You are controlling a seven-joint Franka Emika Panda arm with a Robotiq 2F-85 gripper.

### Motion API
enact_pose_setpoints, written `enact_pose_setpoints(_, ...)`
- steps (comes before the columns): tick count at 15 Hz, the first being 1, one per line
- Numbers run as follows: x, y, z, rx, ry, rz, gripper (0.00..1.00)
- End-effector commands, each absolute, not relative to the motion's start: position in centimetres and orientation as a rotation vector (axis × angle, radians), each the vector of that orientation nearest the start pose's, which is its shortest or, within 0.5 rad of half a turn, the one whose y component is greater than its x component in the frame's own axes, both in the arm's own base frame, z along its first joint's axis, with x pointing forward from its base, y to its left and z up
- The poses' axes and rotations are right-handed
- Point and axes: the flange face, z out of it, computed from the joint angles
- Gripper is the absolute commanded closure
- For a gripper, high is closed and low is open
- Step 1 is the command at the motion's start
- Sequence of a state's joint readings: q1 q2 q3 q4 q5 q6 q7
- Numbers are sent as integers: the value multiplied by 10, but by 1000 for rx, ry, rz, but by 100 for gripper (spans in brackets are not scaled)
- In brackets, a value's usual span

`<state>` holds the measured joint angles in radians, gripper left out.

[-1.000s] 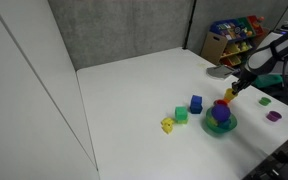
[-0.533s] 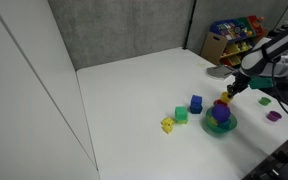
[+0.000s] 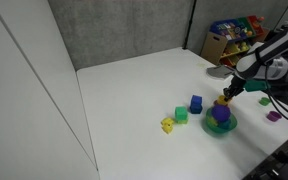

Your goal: Put the yellow bowl inside the pink bowl on the pile of small bowls

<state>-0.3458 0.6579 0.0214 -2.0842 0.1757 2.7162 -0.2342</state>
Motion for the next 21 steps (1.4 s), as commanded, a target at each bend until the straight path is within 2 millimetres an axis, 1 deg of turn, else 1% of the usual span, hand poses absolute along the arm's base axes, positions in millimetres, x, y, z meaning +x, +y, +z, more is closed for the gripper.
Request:
enact_pose_setpoints(1,543,-184,100,-2990,403,25,95)
enact_pose_setpoints(3,542,-181,100,-2993,396,34,95)
enact_pose_setpoints(4,541,-180,101,-2993,395,38,65)
enact_pose_setpoints(5,540,-179,103,-2993,392,38,64)
enact_pose_setpoints(7,537,-178,110,-2999,385,41,50)
enact_pose_setpoints(11,534,-173,137,-3017,395,69,18)
enact_pose_setpoints(12,534,-171,146,-3022,391,86,12)
enact_pose_setpoints(13,533,-168,156,-3032,389,91,3)
enact_pose_setpoints(14,533,-165,165,-3030,381,107,0)
enact_pose_setpoints(17,528,-149,199,-3024,334,148,0)
enact_pose_setpoints(21,514,-127,250,-3034,250,193,0)
